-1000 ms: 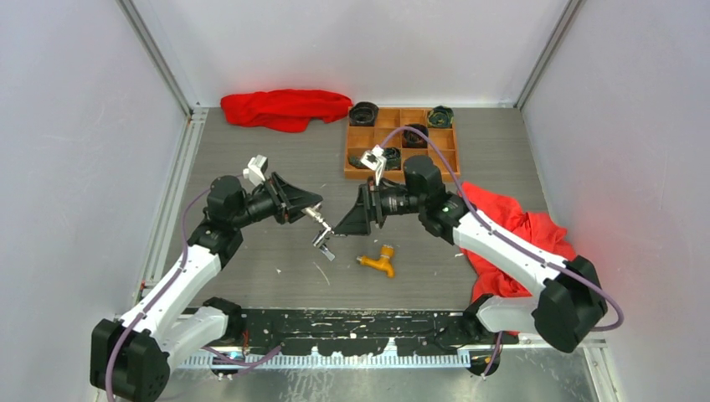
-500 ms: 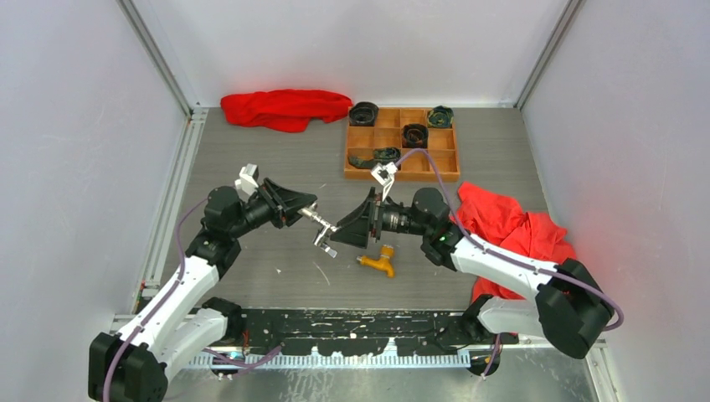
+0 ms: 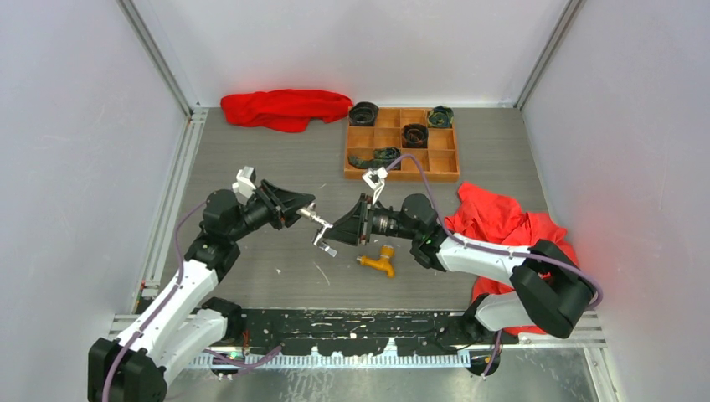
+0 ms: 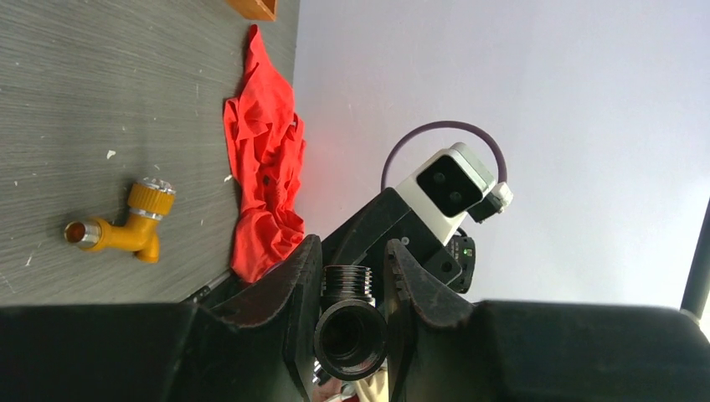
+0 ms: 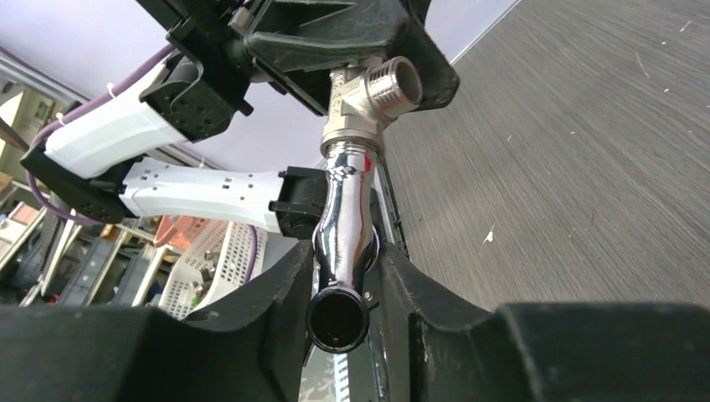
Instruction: Install the water faucets
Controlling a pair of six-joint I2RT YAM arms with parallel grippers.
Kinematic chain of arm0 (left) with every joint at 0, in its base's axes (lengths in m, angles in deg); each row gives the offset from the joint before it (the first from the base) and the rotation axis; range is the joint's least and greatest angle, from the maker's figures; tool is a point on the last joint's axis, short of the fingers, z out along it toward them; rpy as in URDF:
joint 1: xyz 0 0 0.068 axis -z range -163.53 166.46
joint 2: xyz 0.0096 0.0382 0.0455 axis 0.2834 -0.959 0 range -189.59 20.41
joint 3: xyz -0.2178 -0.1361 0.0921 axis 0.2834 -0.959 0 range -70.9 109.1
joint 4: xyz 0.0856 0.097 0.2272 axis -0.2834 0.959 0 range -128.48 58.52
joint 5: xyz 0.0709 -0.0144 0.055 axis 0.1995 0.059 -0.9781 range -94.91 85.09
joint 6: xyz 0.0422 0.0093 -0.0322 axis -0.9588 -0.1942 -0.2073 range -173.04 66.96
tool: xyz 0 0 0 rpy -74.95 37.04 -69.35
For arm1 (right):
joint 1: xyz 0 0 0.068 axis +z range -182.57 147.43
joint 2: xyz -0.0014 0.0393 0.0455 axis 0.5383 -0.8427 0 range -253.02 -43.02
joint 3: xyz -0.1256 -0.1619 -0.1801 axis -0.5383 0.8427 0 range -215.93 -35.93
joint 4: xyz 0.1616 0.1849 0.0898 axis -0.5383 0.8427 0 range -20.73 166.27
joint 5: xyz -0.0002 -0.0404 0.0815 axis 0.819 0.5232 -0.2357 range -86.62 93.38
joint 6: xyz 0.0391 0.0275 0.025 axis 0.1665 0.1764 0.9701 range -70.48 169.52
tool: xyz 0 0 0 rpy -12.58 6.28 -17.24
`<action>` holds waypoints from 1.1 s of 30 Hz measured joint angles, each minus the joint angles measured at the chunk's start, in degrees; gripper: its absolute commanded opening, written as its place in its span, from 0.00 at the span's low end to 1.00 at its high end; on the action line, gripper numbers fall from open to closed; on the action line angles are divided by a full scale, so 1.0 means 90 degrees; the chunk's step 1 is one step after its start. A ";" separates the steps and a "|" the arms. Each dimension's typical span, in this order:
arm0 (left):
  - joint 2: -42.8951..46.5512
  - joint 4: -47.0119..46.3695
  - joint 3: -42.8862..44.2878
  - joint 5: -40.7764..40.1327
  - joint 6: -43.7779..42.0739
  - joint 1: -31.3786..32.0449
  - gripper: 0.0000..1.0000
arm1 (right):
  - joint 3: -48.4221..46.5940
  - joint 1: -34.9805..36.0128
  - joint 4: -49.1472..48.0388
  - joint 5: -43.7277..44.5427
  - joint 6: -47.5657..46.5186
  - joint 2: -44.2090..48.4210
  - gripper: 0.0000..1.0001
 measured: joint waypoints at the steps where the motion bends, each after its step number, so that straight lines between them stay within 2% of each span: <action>1: 0.0032 -0.0002 -0.0012 0.0000 -0.0005 -0.0002 0.00 | 0.0032 0.0000 -0.0039 0.0044 0.0002 0.0000 0.32; 2: 0.0049 0.0002 -0.0022 0.0000 -0.0005 -0.0002 0.00 | 0.0061 0.0000 -0.0085 0.0075 0.0007 0.0000 0.25; 4: 0.0078 0.0007 -0.0053 -0.0012 -0.0010 -0.0002 0.00 | 0.0073 -0.0002 -0.0143 0.0104 0.0000 0.0000 0.05; 5: 0.0102 0.0010 -0.0061 -0.0032 -0.0012 -0.0002 0.09 | 0.0075 -0.0002 -0.0136 0.0119 0.0002 -0.0002 0.01; 8: 0.0182 0.0087 -0.0063 -0.0046 -0.0107 -0.0002 0.60 | 0.0078 0.0000 -0.0160 0.0117 0.0002 -0.0015 0.01; 9: 0.0211 0.0168 -0.0051 -0.0041 -0.0189 -0.0002 0.71 | 0.0080 0.0000 -0.0153 0.0109 -0.0002 -0.0015 0.01; 11: 0.0257 0.0522 0.0075 0.0022 -0.0427 -0.0002 0.85 | 0.0083 0.0000 -0.0073 0.0097 -0.0044 -0.0012 0.01; 12: 0.0267 0.0697 0.0155 0.0044 -0.0534 -0.0002 0.96 | 0.0083 -0.0002 -0.0007 0.0095 -0.0083 -0.0012 0.01; 13: 0.0289 0.0913 0.0272 0.0073 -0.0636 -0.0002 1.00 | 0.0083 -0.0005 0.0085 0.0095 -0.0141 -0.0002 0.01; 22: 0.0532 0.1715 0.0466 0.0427 -0.1195 -0.0002 0.99 | 0.0083 -0.0032 0.0576 0.0126 -0.0420 0.0100 0.01; 30: 0.1644 0.1914 0.0029 -0.0590 -0.1086 0.0236 0.97 | 0.0097 -0.0029 0.0391 0.0289 -0.0323 0.0109 0.01; 33: 0.1486 0.1902 -0.0015 -0.0648 -0.1018 0.0277 0.93 | 0.0097 -0.0029 0.0240 0.0291 -0.0260 0.0083 0.01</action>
